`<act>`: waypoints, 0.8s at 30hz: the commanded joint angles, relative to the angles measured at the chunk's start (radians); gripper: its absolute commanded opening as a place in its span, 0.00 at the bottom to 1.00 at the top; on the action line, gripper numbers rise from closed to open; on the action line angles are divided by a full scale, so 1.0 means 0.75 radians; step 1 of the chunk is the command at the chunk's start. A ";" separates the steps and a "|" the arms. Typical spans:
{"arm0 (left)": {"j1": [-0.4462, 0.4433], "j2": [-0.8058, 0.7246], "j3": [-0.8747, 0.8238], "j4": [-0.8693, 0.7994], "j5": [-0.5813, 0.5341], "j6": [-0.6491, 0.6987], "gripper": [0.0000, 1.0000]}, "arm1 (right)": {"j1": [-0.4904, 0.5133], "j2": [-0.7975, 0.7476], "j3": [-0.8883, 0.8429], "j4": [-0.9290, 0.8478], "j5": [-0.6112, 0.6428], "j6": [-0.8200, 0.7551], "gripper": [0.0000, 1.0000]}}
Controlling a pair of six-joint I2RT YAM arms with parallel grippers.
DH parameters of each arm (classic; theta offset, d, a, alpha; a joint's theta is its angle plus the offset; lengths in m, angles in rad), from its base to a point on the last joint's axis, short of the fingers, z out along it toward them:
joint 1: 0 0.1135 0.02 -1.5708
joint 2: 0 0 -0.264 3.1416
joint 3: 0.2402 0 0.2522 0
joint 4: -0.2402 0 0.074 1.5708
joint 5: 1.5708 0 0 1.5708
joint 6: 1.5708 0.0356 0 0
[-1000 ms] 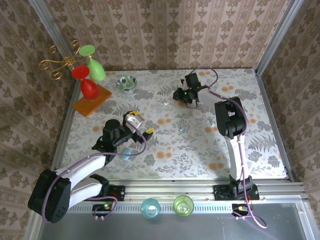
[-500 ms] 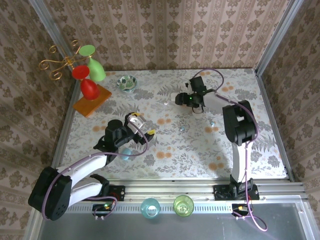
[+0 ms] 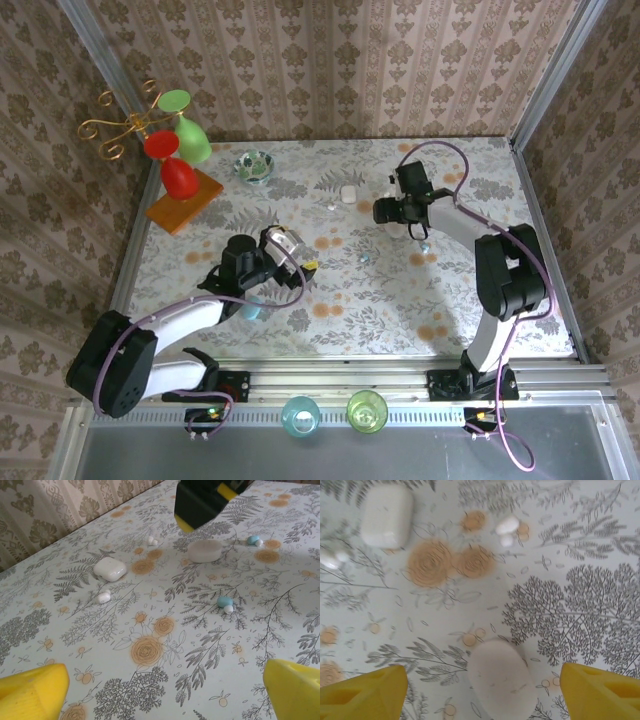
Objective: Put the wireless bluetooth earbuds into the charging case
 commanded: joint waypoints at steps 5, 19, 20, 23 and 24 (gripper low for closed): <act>-0.013 -0.027 0.020 0.059 0.012 -0.005 1.00 | -0.004 0.112 0.048 -0.147 -0.048 0.014 0.76; -0.013 -0.014 0.023 0.070 0.011 -0.009 1.00 | 0.005 0.167 0.038 -0.138 -0.107 0.040 0.50; -0.013 -0.014 0.022 0.071 0.009 -0.009 1.00 | 0.007 0.175 0.042 -0.137 -0.107 0.041 0.50; -0.013 -0.016 0.018 0.071 0.006 -0.010 1.00 | 0.013 0.191 0.051 -0.141 -0.102 0.043 0.51; -0.013 -0.016 0.016 0.071 0.005 -0.009 1.00 | 0.014 0.193 0.051 -0.141 -0.099 0.042 0.51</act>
